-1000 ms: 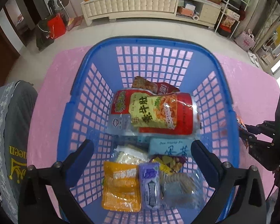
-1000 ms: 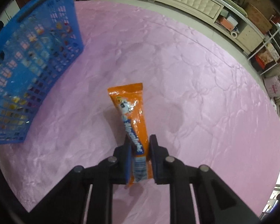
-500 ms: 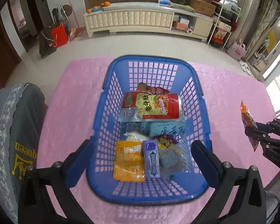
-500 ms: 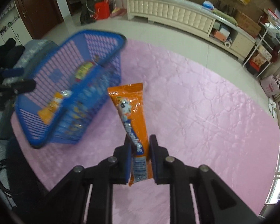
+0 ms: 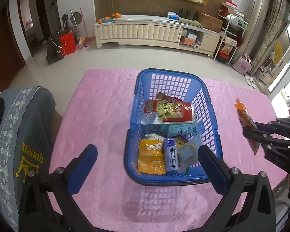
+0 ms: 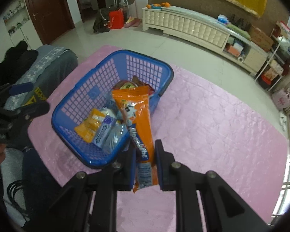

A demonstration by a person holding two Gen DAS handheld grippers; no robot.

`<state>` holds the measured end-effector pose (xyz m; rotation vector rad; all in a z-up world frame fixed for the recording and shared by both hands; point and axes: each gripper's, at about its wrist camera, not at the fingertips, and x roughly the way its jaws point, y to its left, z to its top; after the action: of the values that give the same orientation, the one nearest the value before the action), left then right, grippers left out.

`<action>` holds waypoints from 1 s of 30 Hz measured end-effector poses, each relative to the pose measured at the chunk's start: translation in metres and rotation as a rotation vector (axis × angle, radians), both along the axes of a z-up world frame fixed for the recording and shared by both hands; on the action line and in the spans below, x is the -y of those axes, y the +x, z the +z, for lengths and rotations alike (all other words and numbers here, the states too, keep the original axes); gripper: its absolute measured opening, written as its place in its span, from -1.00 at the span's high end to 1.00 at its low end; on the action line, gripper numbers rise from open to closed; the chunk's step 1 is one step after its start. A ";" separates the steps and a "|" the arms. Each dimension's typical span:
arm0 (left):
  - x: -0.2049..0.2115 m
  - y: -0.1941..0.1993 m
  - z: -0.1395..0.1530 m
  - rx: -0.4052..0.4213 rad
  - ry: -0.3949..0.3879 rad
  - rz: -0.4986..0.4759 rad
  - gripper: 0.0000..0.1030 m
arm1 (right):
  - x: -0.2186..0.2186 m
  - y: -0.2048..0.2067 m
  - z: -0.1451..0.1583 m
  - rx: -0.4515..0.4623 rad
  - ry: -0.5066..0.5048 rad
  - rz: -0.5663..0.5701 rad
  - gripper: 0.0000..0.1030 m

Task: Organize snacks
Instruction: 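Carry the candy stick over the basket and release it from the right tool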

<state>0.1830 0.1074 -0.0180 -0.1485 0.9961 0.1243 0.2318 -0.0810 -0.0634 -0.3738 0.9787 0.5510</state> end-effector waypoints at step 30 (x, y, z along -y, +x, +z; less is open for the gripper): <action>-0.064 0.006 -0.052 -0.027 0.033 -0.003 -0.99 | -0.136 0.034 -0.085 -0.212 -0.083 0.061 0.57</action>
<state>0.1892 0.1715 -0.0705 -0.1149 1.0208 0.1400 0.2661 0.0547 -0.1483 -0.4265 1.2000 0.6154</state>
